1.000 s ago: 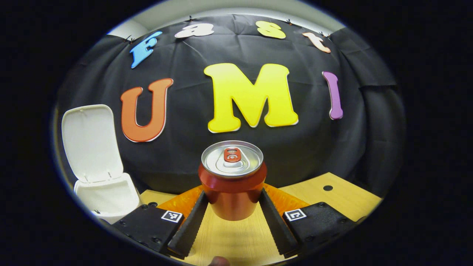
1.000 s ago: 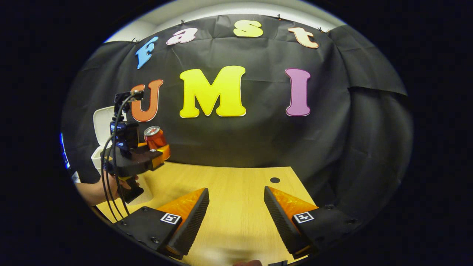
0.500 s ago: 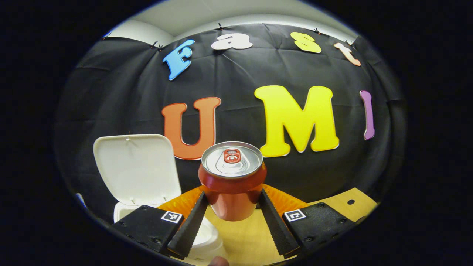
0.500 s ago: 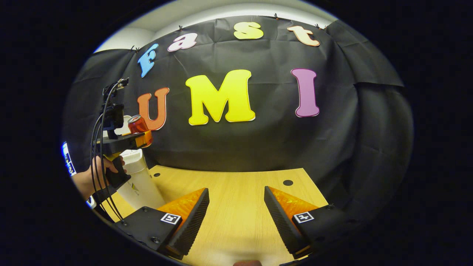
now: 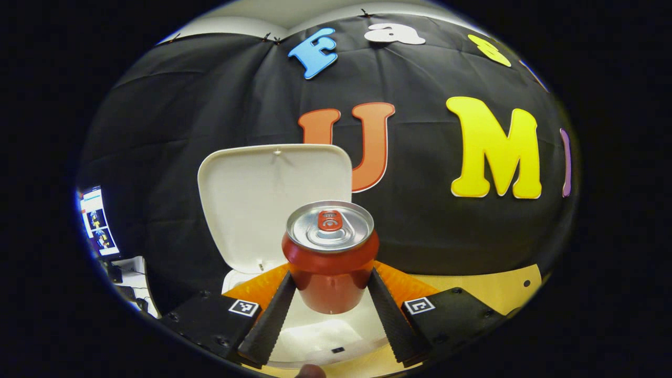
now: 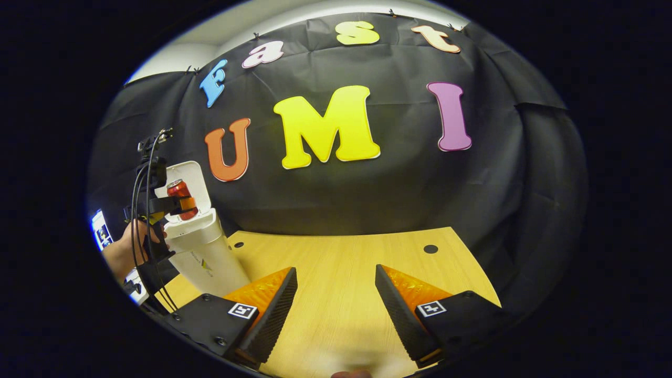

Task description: Press the lid of the desktop garbage bin to open it, pick up the crumpled paper on the desktop and throw it into the bin, then pick up the pop can on the desktop and drop it into the bin, and finally close the garbage bin lid.

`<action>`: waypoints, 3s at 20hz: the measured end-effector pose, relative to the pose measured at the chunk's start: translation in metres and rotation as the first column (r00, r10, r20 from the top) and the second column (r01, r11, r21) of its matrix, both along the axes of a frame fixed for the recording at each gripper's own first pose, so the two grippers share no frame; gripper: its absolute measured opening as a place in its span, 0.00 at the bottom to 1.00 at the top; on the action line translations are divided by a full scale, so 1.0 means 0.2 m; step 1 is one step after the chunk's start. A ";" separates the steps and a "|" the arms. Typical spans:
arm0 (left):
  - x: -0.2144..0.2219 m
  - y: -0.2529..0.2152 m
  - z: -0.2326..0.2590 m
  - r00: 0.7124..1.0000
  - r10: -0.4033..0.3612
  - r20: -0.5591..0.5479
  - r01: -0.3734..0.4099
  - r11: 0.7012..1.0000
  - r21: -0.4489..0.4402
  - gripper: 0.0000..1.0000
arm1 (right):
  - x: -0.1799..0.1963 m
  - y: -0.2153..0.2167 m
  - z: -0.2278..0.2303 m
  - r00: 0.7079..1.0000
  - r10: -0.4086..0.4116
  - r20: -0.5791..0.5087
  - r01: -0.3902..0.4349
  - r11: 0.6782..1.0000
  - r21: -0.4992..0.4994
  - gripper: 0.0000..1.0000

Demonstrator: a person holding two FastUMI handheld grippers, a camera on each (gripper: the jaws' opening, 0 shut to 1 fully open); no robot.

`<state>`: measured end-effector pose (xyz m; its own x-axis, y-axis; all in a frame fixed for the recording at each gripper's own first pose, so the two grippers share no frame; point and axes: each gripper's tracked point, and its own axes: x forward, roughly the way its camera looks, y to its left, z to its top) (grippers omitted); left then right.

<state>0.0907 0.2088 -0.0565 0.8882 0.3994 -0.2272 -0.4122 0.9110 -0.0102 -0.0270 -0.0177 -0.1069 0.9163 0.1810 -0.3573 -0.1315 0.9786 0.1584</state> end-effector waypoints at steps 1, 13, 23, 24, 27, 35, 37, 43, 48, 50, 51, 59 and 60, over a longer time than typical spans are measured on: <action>-0.01 0.01 -0.02 1.000 0.004 -0.011 -0.004 1.000 -0.007 0.85 | 0.00 0.01 -0.01 1.000 0.007 -0.004 -0.007 1.000 -0.003 0.94; -0.08 0.12 -0.19 0.992 0.070 -0.106 -0.077 0.995 -0.068 0.88 | 0.01 0.06 -0.03 0.998 0.047 -0.034 -0.047 0.999 -0.009 0.94; -0.10 0.07 0.17 0.988 0.155 0.015 -0.154 0.987 -0.053 0.92 | 0.05 0.05 0.02 0.997 0.073 -0.017 -0.073 0.997 -0.009 0.94; -0.08 0.06 0.22 0.986 0.160 0.037 -0.157 0.986 -0.056 0.92 | 0.05 0.04 0.05 0.997 0.077 -0.007 -0.077 0.997 -0.013 0.94; -0.02 0.05 0.38 0.981 0.169 0.096 -0.165 0.985 -0.053 0.92 | 0.06 0.02 0.10 0.996 0.093 0.013 -0.092 0.995 -0.024 0.94; 0.12 0.33 0.87 0.937 0.287 0.199 -0.290 0.957 -0.018 0.92 | 0.12 -0.03 0.21 0.995 0.087 0.047 -0.085 0.996 -0.030 0.94; 0.16 0.41 0.86 0.931 0.307 0.196 -0.304 0.952 -0.045 0.92 | 0.12 -0.02 0.25 0.995 0.087 0.050 -0.086 0.996 -0.020 0.94; 0.28 0.56 0.77 0.935 0.343 0.096 -0.338 0.939 -0.063 0.94 | 0.15 0.05 0.29 0.996 0.066 0.058 -0.066 0.998 -0.008 0.94; 0.39 0.56 0.69 0.945 0.325 0.048 -0.323 0.946 -0.040 0.94 | 0.15 0.07 0.30 0.996 0.053 0.065 -0.053 0.999 -0.003 0.94; 0.38 0.55 0.62 0.942 0.336 0.012 -0.335 0.941 -0.053 0.94 | 0.14 0.03 0.30 0.997 0.036 0.066 -0.036 0.999 0.002 0.94; 0.36 0.56 0.63 0.938 0.346 0.015 -0.345 0.937 -0.049 0.94 | 0.14 0.01 0.30 0.998 0.026 0.065 -0.026 1.000 0.005 0.94; 0.21 0.38 0.57 0.933 0.360 0.005 -0.357 0.926 -0.122 0.92 | 0.08 -0.08 0.27 0.998 0.024 0.061 -0.026 0.999 0.035 0.94; 0.17 0.34 0.55 0.933 0.361 0.005 -0.358 0.926 -0.121 0.92 | 0.07 -0.08 0.27 0.997 0.033 0.064 -0.035 0.999 0.037 0.94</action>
<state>0.1252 0.2764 0.0535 0.6963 0.6652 -0.2697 -0.7099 0.6936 -0.1220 -0.0125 -0.0344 -0.0523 0.9302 0.2244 -0.2906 -0.1753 0.9669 0.1853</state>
